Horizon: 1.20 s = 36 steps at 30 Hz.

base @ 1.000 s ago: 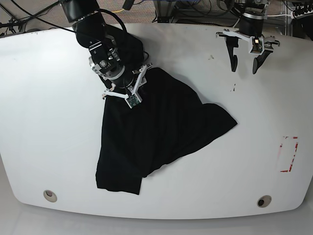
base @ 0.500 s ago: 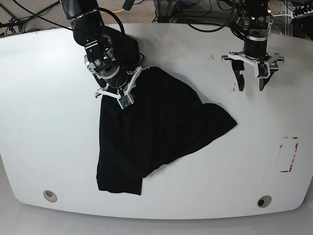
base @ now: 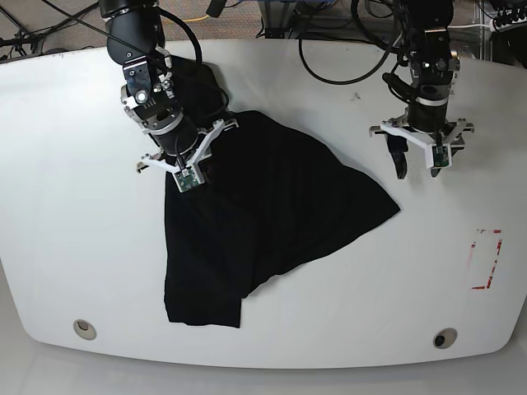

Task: Fold the T-shirt properly
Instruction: 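Lower the left gripper and grasp the shirt edge opposite the right gripper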

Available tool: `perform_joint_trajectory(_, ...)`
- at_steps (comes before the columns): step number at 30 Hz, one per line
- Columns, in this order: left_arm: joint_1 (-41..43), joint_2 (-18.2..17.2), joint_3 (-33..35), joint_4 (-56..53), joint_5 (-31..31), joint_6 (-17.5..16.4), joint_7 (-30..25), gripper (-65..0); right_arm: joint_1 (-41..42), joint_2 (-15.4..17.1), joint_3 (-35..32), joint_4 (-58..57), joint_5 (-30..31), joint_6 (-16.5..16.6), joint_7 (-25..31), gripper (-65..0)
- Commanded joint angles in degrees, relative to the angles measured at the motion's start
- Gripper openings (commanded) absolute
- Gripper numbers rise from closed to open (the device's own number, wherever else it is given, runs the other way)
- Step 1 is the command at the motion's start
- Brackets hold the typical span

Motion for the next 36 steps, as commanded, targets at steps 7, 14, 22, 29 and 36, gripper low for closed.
perform_joint_trajectory(7,-8.71,-0.16,0.01,-3.48,-0.3,-0.03,8.52,-29.2,1.34,0.59,0.91,3.51,0.0,-0.24,1.85,-65.0)
perform_joint_trajectory(14,-12.32,-0.16,0.01,-10.16,-0.39,-0.03,10.63,-29.2,1.6,0.59,6.62,3.42,0.44,-0.15,1.85,-65.0)
perform_joint_trajectory(22,-16.71,0.01,-0.08,-18.25,-0.48,-1.79,10.63,-29.2,2.92,0.68,7.85,3.25,0.44,-0.15,1.85,-65.0)
perform_joint_trajectory(29,-21.02,1.42,-0.17,-23.7,-0.48,-2.94,10.63,-29.2,3.1,1.3,7.76,3.25,0.44,-0.15,1.85,-65.0)
perform_joint_trajectory(36,-25.24,2.47,-0.25,-29.33,-0.48,-2.94,10.63,-29.2,3.18,1.3,7.76,3.16,0.44,-0.15,1.85,-65.0)
